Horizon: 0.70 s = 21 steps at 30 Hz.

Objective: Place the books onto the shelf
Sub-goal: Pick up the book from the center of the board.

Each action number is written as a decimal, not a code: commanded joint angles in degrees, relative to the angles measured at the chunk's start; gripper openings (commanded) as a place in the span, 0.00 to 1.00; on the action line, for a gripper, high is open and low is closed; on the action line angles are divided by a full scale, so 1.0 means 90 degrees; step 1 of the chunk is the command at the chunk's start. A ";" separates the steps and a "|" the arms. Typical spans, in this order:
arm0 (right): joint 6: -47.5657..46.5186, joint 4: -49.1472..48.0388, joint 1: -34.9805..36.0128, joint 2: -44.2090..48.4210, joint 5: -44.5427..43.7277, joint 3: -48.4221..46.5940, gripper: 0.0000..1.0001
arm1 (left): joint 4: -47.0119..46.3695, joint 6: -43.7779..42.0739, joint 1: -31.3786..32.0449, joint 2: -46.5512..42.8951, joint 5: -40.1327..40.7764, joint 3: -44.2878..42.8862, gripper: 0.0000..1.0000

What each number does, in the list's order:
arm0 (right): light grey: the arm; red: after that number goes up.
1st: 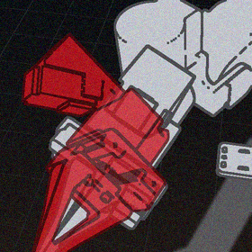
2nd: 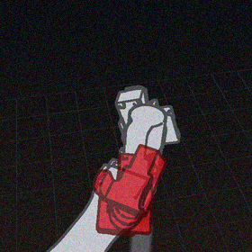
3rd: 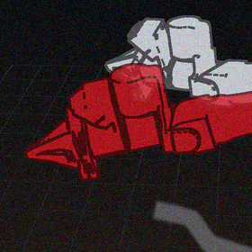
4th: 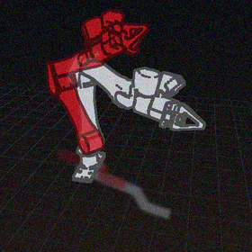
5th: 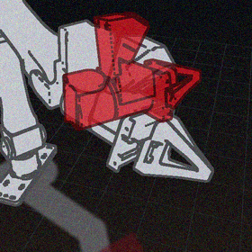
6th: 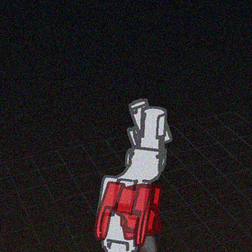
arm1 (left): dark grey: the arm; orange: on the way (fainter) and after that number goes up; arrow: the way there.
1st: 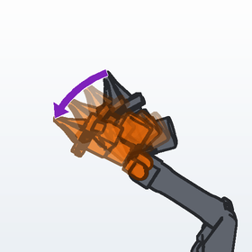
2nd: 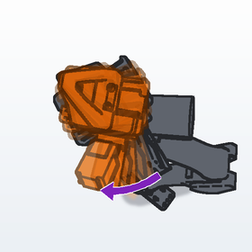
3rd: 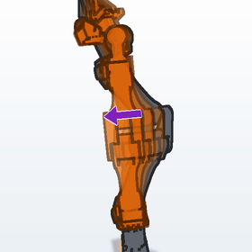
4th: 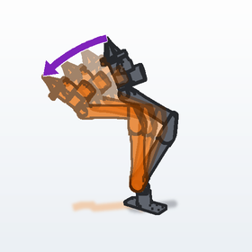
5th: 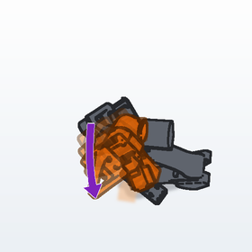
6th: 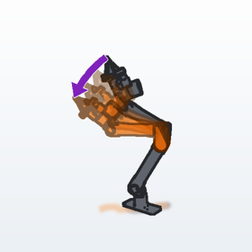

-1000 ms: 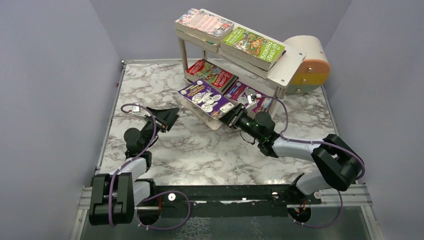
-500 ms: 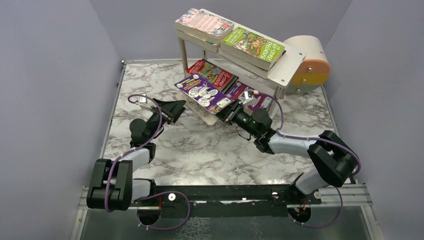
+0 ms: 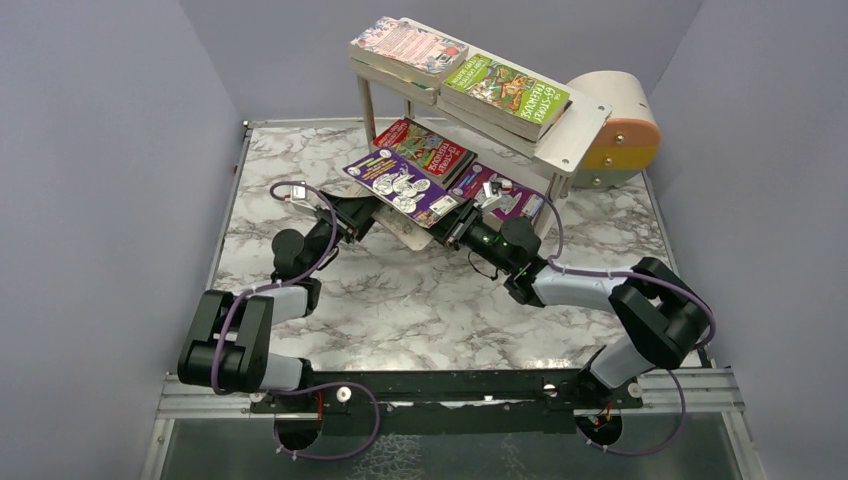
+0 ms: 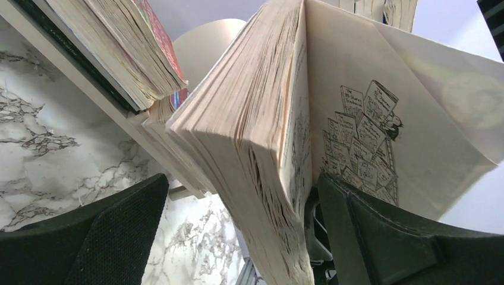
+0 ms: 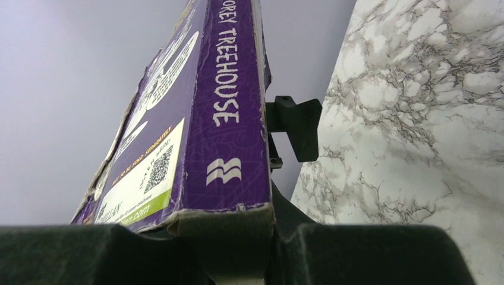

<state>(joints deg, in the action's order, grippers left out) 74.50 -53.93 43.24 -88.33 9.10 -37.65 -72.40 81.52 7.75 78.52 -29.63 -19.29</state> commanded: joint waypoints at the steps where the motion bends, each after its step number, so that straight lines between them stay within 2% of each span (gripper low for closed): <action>1: 0.0171 -0.0766 0.0073 -0.0029 0.0232 -0.0305 0.01 | -0.0476 -0.0140 0.0116 0.0127 0.0264 -0.0280 0.91; 7: 0.0227 -0.0877 0.0091 -0.0119 0.0212 -0.0292 0.01 | -0.0490 -0.0144 0.0295 0.0214 0.0435 -0.0440 0.84; 20: 0.0255 -0.0983 0.0115 -0.0214 0.0141 -0.0290 0.01 | -0.0536 -0.0083 0.0428 -0.0009 0.0586 -0.0193 0.49; 21: 0.0262 -0.1001 0.0113 -0.0207 0.0141 -0.0281 0.01 | -0.0523 -0.0083 0.0428 -0.0031 0.0599 -0.0178 0.44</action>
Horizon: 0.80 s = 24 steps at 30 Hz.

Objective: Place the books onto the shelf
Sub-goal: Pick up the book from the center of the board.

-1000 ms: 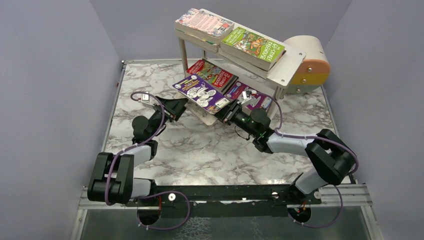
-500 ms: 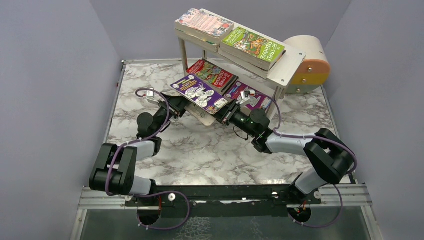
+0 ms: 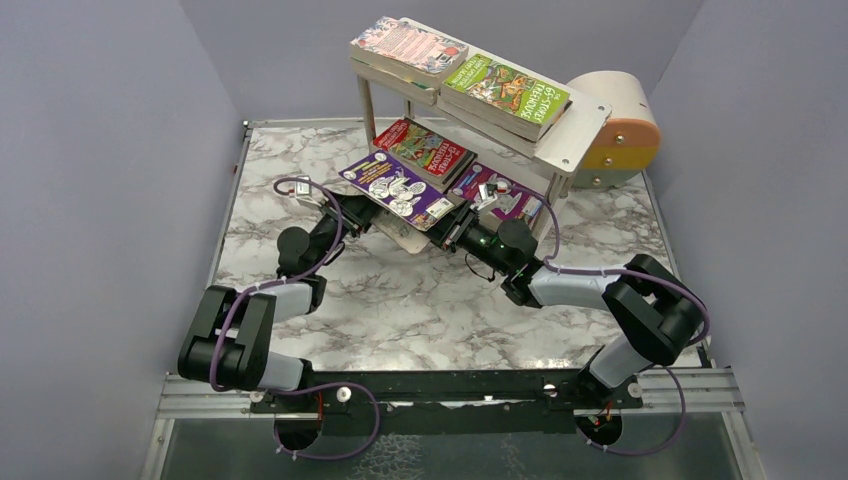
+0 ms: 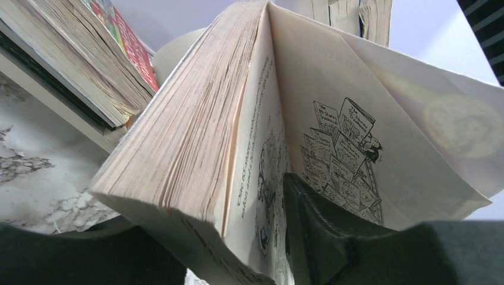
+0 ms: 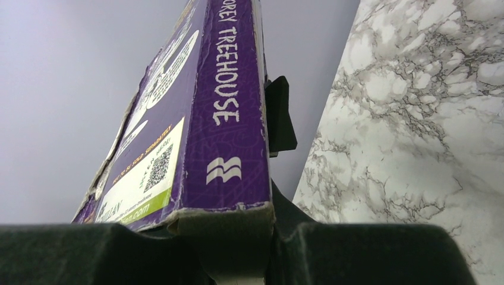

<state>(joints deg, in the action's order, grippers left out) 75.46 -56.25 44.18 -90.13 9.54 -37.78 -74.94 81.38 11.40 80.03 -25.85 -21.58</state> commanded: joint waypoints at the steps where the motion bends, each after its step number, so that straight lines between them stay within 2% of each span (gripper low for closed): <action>1: 0.0157 -0.0746 0.0010 -0.0006 0.0092 -0.0257 0.01 | -0.0234 -0.0083 0.0023 -0.0221 0.0179 0.0083 0.40; 9: 0.0128 -0.0708 0.0012 0.0047 0.0058 -0.0256 0.01 | -0.0179 -0.0093 0.0023 -0.0287 0.0149 0.0064 0.29; 20: 0.0128 -0.0733 0.0003 0.0061 0.0008 -0.0231 0.01 | 0.0114 -0.0106 0.0023 -0.0667 0.0053 0.0158 0.38; 22: 0.0136 -0.0766 0.0007 0.0032 0.0024 -0.0227 0.01 | 0.0185 -0.0130 0.0023 -0.0737 0.0069 0.0169 0.38; 24: 0.0164 -0.0819 0.0005 0.0001 0.0024 -0.0204 0.01 | 0.0275 -0.0155 0.0027 -0.0792 0.0067 0.0181 0.34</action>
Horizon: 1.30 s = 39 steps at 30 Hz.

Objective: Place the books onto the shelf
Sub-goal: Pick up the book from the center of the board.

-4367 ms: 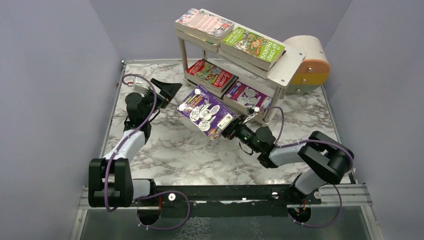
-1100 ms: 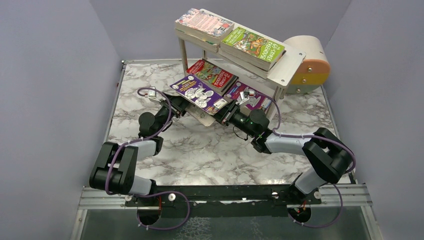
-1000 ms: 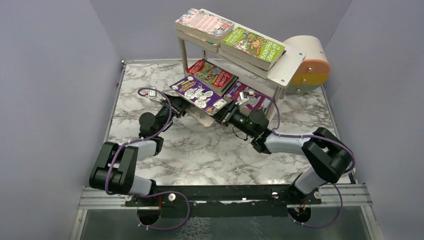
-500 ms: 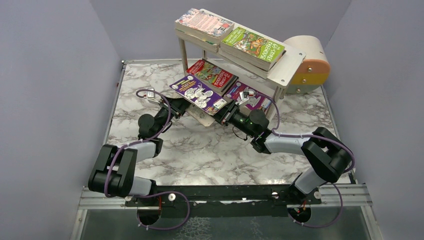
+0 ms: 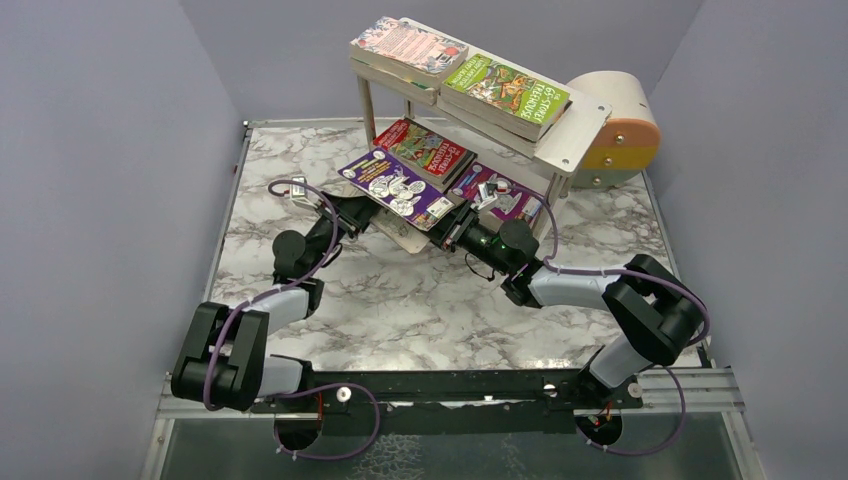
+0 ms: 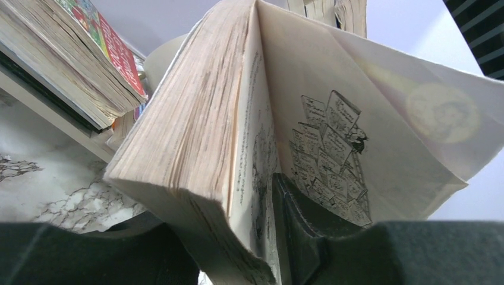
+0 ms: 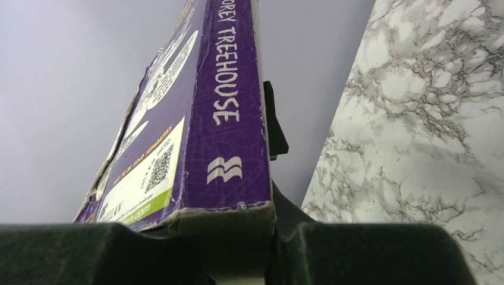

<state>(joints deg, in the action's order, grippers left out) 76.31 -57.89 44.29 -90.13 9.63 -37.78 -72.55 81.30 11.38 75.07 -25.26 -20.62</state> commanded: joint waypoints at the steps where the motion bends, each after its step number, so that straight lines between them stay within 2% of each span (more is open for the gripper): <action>1: 0.0075 -0.0655 -0.0008 0.0017 0.0006 -0.0199 0.01 | 0.0023 -0.0117 0.0026 -0.0260 0.0002 0.0083 0.33; 7: 0.0041 -0.0626 0.0000 0.0003 0.0038 -0.0255 0.01 | 0.0153 -0.0142 0.0029 -0.0453 0.0062 0.0165 0.30; 8: 0.0053 -0.0642 -0.0002 -0.0013 0.0056 -0.0255 0.01 | 0.0189 -0.0162 0.0029 -0.0451 0.0079 0.0154 0.25; 10: 0.0073 -0.0678 -0.0009 -0.0015 0.0072 -0.0230 0.01 | 0.0235 -0.0181 0.0030 -0.0402 0.0047 0.0095 0.01; 13: 0.0036 -0.0608 -0.0006 0.0094 0.0082 -0.0181 0.06 | 0.0239 -0.0129 0.0028 -0.0316 0.0016 0.0031 0.00; 14: -0.0015 -0.0544 -0.0008 0.0163 0.0062 -0.0168 0.11 | 0.0260 -0.0105 0.0025 -0.0298 0.0034 0.0014 0.00; 18: -0.0280 -0.0101 -0.0009 0.0542 -0.0049 -0.0088 0.43 | 0.0499 -0.0069 0.0025 -0.0247 0.0080 -0.0106 0.00; 23: -0.0645 0.0617 -0.0010 0.1268 -0.0231 0.0195 0.64 | 0.1135 -0.0229 0.0008 -0.0273 0.0160 -0.0441 0.00; 26: -0.0873 0.1063 -0.0009 0.1953 -0.0366 0.0513 0.69 | 0.1298 -0.0289 0.0001 -0.0183 0.0229 -0.0677 0.00; 31: -0.1311 0.2328 -0.0011 0.3341 -0.0719 0.0981 0.70 | 0.1373 -0.0328 -0.0014 0.0155 0.0323 -0.1072 0.00; 39: -0.2125 0.5424 -0.0005 0.5921 -0.2032 0.1031 0.71 | 0.1334 -0.0345 0.0069 0.0689 0.0406 -0.1517 0.00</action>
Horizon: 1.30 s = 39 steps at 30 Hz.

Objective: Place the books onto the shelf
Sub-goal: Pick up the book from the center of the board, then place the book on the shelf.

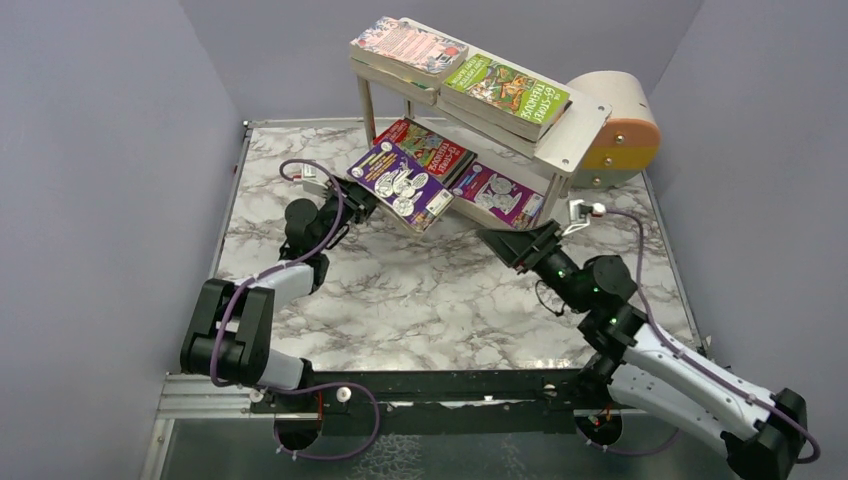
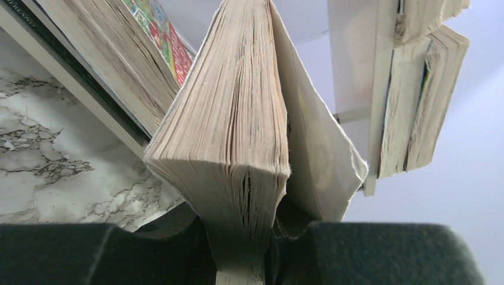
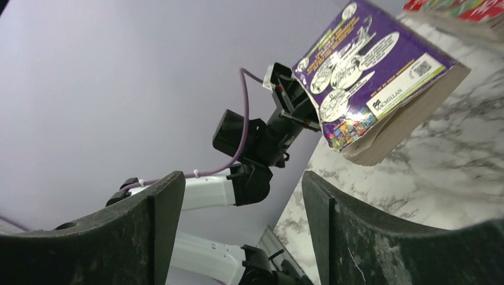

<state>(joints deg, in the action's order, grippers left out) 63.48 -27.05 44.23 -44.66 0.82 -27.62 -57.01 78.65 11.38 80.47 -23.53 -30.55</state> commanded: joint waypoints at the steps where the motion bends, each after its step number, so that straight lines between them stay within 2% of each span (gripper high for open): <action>1: -0.0890 0.2335 0.0006 0.1016 -0.1232 -0.0242 0.71 | -0.0394 -0.0055 0.0137 0.0135 0.0256 -0.0470 0.00; 3: -0.1256 0.3063 0.0005 0.1125 -0.1608 -0.0605 0.73 | -0.0385 -0.0056 0.0324 0.0207 0.0414 -0.0589 0.00; 7: -0.1646 0.3760 -0.0001 0.1022 -0.2019 -0.1171 0.73 | -0.0236 -0.0060 0.0829 0.0389 0.0906 -0.0876 0.00; 16: -0.2537 0.4092 0.0003 0.1228 -0.2677 -0.1819 0.74 | 0.0499 0.0048 0.2197 0.0996 0.3001 -0.1712 0.00; 29: -0.3529 0.4736 0.0006 0.1938 -0.3131 -0.2432 0.79 | 0.0754 0.0360 0.3899 0.2308 0.5397 -0.2970 0.00; 34: -0.3660 0.4829 -0.0001 0.2205 -0.3175 -0.2437 0.79 | 0.0795 0.0412 0.4235 0.2700 0.5858 -0.3398 0.00; 39: -0.3670 0.4903 0.0008 0.2414 -0.3179 -0.2402 0.79 | 0.0835 0.0507 0.4330 0.3033 0.5808 -0.3683 0.00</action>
<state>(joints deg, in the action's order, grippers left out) 31.88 15.07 44.18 -24.45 -26.13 -48.38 -45.36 80.64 49.30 106.61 25.91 -60.31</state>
